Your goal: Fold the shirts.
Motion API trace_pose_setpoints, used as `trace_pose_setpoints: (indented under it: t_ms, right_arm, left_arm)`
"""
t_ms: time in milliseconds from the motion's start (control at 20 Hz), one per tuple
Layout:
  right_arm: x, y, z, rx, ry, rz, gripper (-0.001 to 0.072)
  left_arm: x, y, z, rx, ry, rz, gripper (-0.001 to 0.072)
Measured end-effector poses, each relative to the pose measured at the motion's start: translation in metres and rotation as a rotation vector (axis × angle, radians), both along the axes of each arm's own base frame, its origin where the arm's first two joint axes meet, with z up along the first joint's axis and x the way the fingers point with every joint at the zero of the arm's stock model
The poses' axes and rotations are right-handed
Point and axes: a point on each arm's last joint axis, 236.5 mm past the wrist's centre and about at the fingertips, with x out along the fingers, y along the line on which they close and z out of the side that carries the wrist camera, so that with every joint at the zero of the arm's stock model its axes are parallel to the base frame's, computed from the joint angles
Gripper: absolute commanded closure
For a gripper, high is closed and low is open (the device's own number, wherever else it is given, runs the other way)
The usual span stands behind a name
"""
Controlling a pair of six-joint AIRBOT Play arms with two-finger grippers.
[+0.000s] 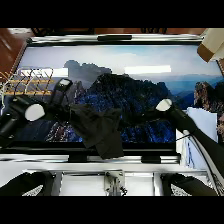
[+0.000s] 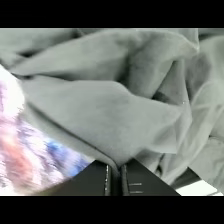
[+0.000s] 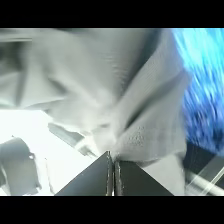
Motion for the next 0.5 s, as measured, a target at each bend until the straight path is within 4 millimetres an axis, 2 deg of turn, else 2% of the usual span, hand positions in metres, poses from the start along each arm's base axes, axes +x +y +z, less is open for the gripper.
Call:
trace_pose_setpoints:
  t_ms: [100, 200, 250, 350, 400, 450, 500]
  right_arm:
    - [0.021, -0.018, 0.063, -0.001, -0.192, 0.008, 0.0647]
    - [0.036, -0.043, 0.148, -0.011, -0.442, -0.022, 0.0647]
    - [0.036, -0.053, 0.190, -0.014, -0.561, -0.041, 0.0647]
    - [0.020, -0.070, 0.275, -0.005, -0.799, -0.094, 0.0647]
    - [0.007, -0.076, 0.314, 0.009, -0.903, -0.128, 0.0647]
    - [-0.007, -0.083, 0.343, 0.015, -0.982, -0.154, 0.0647]
    - [-0.022, -0.090, 0.368, 0.020, -1.051, -0.188, 0.0647]
  left_arm:
    - [0.014, 0.005, 0.059, -0.030, -0.132, 0.005, 0.0668]
    - [0.019, 0.008, 0.143, -0.106, -0.310, 0.012, 0.0668]
    - [0.016, 0.011, 0.191, -0.159, -0.414, 0.017, 0.0669]
    - [-0.004, 0.020, 0.273, -0.261, -0.585, 0.018, 0.0669]
    - [-0.018, 0.024, 0.306, -0.311, -0.654, 0.014, 0.0669]
    - [-0.033, 0.030, 0.334, -0.352, -0.717, 0.011, 0.0669]
    - [-0.045, 0.037, 0.353, -0.375, -0.763, 0.013, 0.0669]
